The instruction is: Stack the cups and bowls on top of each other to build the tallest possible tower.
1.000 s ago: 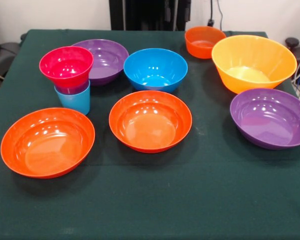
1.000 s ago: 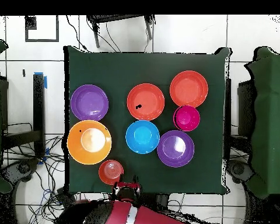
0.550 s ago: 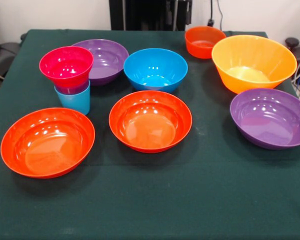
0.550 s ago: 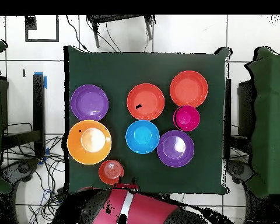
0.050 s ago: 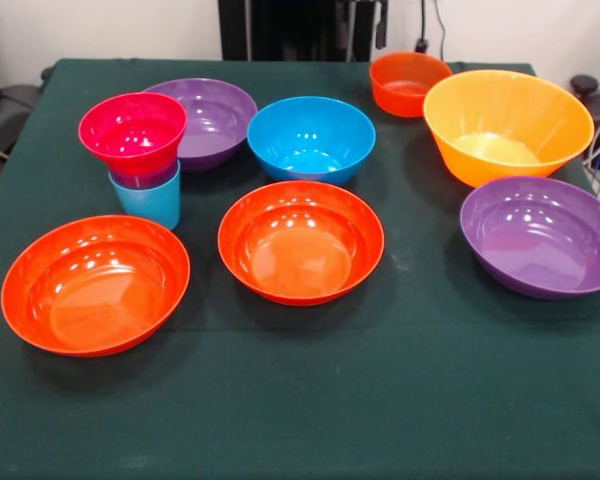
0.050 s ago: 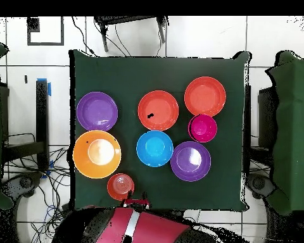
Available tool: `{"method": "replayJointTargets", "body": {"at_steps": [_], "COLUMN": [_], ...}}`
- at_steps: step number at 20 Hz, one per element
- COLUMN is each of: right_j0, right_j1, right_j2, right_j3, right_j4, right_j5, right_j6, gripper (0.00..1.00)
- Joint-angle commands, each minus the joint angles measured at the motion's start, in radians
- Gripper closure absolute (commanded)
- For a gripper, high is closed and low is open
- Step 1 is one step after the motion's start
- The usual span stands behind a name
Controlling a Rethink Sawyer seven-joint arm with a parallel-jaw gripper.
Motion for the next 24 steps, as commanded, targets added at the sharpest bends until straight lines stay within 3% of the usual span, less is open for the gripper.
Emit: {"method": "replayJointTargets", "body": {"at_steps": [1,11,19,24], "right_j0": [0.029,0.075,0.048,0.023], "right_j1": [0.009,0.051,0.065,0.021], "right_j2": [0.063,0.073,0.073,0.081], "right_j3": [-0.088,-0.146,-0.189,-0.211], "right_j4": [0.043,0.106,0.088,0.077], "right_j5": [-0.005,-0.026,-0.031,0.032], "right_j6": [0.19,0.206,0.19,0.17], "gripper": [0.0,0.0,0.0,0.0]}}
